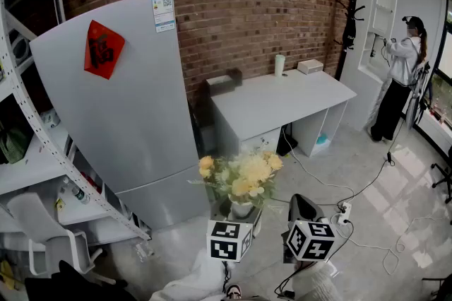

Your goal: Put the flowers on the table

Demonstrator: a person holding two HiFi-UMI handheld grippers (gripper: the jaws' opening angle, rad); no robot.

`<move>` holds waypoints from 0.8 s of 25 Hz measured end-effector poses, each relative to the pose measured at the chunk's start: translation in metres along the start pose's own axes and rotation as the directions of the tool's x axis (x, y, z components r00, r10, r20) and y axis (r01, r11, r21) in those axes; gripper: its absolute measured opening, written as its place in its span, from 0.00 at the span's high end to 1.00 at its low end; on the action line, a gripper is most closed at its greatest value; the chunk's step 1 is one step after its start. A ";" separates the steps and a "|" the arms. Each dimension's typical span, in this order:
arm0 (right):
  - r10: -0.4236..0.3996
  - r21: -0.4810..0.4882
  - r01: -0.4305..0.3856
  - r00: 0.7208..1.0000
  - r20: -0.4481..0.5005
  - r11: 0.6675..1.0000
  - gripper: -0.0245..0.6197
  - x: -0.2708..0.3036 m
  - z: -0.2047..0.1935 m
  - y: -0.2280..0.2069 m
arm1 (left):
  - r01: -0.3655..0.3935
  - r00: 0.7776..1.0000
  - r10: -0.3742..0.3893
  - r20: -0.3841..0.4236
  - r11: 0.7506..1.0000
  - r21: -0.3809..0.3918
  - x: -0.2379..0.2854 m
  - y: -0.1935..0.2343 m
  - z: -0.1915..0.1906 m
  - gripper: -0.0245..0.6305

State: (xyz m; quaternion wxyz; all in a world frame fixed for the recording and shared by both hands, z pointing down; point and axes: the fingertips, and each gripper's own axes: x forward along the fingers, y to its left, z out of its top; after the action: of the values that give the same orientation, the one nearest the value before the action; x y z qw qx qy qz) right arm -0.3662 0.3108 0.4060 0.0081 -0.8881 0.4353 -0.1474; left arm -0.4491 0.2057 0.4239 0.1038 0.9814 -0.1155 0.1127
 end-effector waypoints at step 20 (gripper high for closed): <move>0.013 0.086 -0.015 1.000 0.027 0.996 0.92 0.042 0.008 0.007 | 0.004 1.000 -0.005 0.014 0.999 0.041 0.022 0.035 0.015 0.47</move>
State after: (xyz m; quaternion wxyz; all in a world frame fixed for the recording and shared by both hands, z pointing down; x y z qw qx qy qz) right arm -0.3456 0.2728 0.4085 0.0531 -0.8857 0.4346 -0.1544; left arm -0.4341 0.1649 0.4207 0.0832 0.9844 -0.1117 0.1077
